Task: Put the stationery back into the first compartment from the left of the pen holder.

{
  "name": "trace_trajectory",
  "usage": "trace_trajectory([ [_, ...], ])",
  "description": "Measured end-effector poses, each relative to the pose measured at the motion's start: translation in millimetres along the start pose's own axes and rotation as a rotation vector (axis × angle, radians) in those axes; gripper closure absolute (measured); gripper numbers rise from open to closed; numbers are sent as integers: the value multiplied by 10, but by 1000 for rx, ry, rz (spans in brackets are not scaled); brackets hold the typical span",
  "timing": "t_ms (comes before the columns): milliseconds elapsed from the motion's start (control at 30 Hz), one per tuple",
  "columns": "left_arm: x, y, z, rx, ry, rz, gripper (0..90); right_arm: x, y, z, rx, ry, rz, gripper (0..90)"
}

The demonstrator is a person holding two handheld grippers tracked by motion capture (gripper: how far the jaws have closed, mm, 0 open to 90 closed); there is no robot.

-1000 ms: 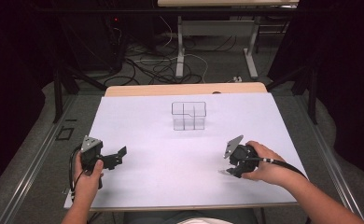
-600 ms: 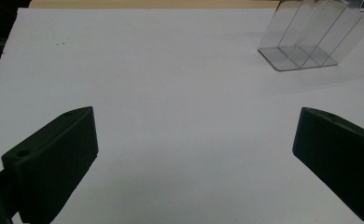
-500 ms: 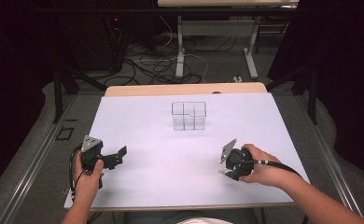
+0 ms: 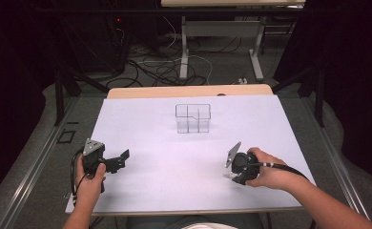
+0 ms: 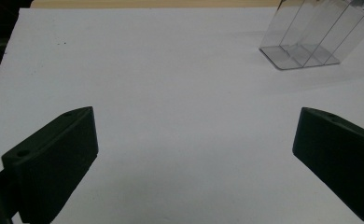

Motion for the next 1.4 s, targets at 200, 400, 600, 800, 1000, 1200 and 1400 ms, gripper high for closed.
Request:
trace_trajectory([
  [200, -13, 16, -6, 2, 2, 5, 0, -16, 70, -33, 32, -45, 14, 703],
  [400, -18, 19, -2, 8, 4, 9, 0, -18, 140, -63, 72, -61, 31, 745],
  [600, -5, 16, 1, 2, -3, 10, 0, -50, 155, -98, 91, -72, 42, 767],
  [800, -1, 22, 0, 5, -4, 13, 0, -33, 188, -138, 118, -97, 48, 768],
  [1000, 1, 23, 0, 9, -3, 15, 0, -29, 211, -161, 152, -127, 53, 783],
  [1200, 4, 25, 4, 10, -4, 16, 0, -26, 209, -167, 157, -141, 59, 797],
  [1400, 0, 27, 6, 15, -6, 17, 0, -28, 209, -167, 157, -145, 62, 799],
])
Point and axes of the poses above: each handheld gripper's, and its own axes: y roughly forward along the jaws, z roughly out of its underside, x roughly to its left, the point moved 3 cm from there along y, roughly forward along the jaws, and after that the axes turned 13 degrees about x, right-handed, at the moved point
